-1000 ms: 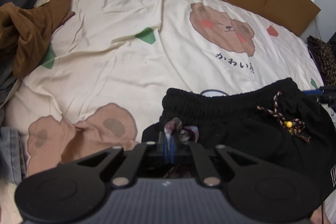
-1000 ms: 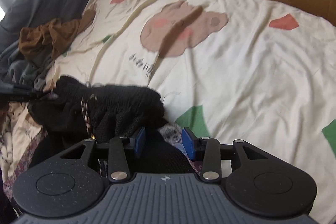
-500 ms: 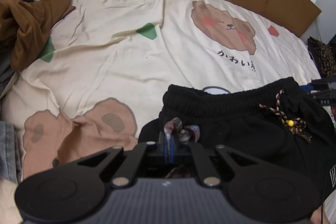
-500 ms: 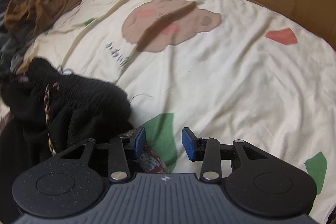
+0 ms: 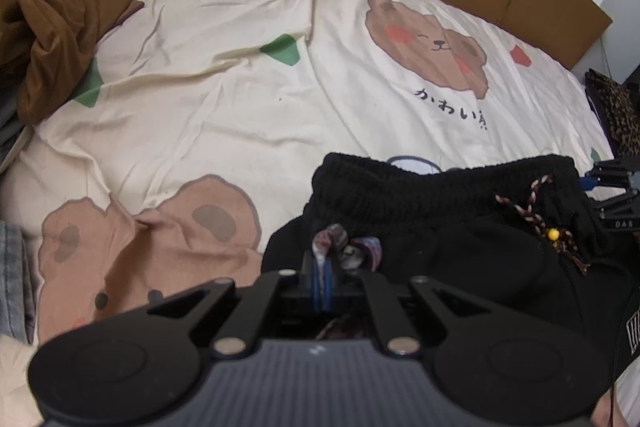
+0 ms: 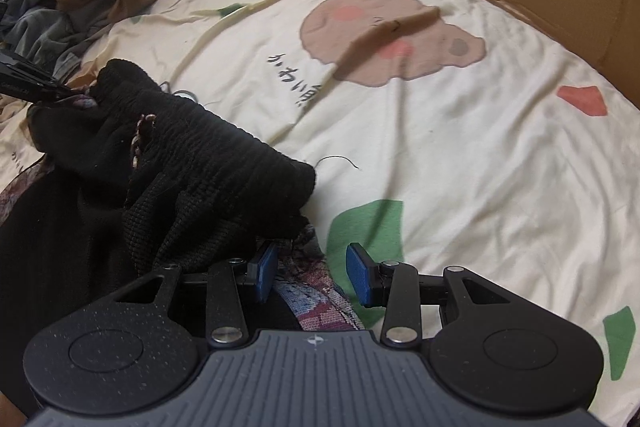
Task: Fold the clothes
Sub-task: 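Close the right gripper on the waistband while the left gripper holds it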
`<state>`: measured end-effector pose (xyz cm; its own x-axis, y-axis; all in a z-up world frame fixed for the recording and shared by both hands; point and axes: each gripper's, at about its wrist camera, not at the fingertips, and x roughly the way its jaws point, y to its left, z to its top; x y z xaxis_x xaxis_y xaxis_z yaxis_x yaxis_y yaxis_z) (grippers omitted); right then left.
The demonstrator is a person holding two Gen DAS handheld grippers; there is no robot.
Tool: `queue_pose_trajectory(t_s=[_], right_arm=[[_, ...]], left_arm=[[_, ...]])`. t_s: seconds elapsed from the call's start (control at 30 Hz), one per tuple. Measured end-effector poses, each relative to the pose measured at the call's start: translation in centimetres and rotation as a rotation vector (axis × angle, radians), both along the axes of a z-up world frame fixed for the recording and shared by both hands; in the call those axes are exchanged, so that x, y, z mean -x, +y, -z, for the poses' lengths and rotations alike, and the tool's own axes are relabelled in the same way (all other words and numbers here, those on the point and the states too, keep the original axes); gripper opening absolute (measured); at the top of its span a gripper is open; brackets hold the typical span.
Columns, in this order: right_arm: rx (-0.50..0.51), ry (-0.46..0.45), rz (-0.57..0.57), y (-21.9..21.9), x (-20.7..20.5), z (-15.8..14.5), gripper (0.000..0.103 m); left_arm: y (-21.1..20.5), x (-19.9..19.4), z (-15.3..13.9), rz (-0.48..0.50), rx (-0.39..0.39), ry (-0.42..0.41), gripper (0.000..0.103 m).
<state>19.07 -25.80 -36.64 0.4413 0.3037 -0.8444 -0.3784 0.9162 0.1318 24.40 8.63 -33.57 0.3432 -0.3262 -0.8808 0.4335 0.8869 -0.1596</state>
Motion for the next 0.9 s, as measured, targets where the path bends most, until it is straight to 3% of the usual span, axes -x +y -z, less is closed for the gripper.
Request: queue_pose_trajectory(t_s=[0.5, 0.53, 0.63, 0.67, 0.9], right_arm=[[-0.112, 0.030, -0.177, 2.2, -2.1, 0.5, 0.045], [-0.114, 0.032, -0.181, 2.1, -2.2, 0.5, 0.043], [-0.115, 0.023, -0.169, 1.9, -2.1, 0.2, 0.020], [-0.111, 0.017, -0.164, 1.8, -2.1, 0.1, 0.016], [-0.075, -0.041, -0.099, 0.2, -1.3, -2.0, 0.008]], left_arm=[[0.5, 0.0, 0.3, -0.003, 0.001, 0.008, 0.003], [0.5, 0.0, 0.4, -0.005, 0.001, 0.008, 0.003], [0.6, 0.0, 0.4, -0.007, 0.004, 0.007, 0.003], [0.5, 0.0, 0.4, -0.007, 0.003, 0.004, 0.003], [0.8, -0.2, -0.3, -0.034, 0.025, -0.034, 0.003]])
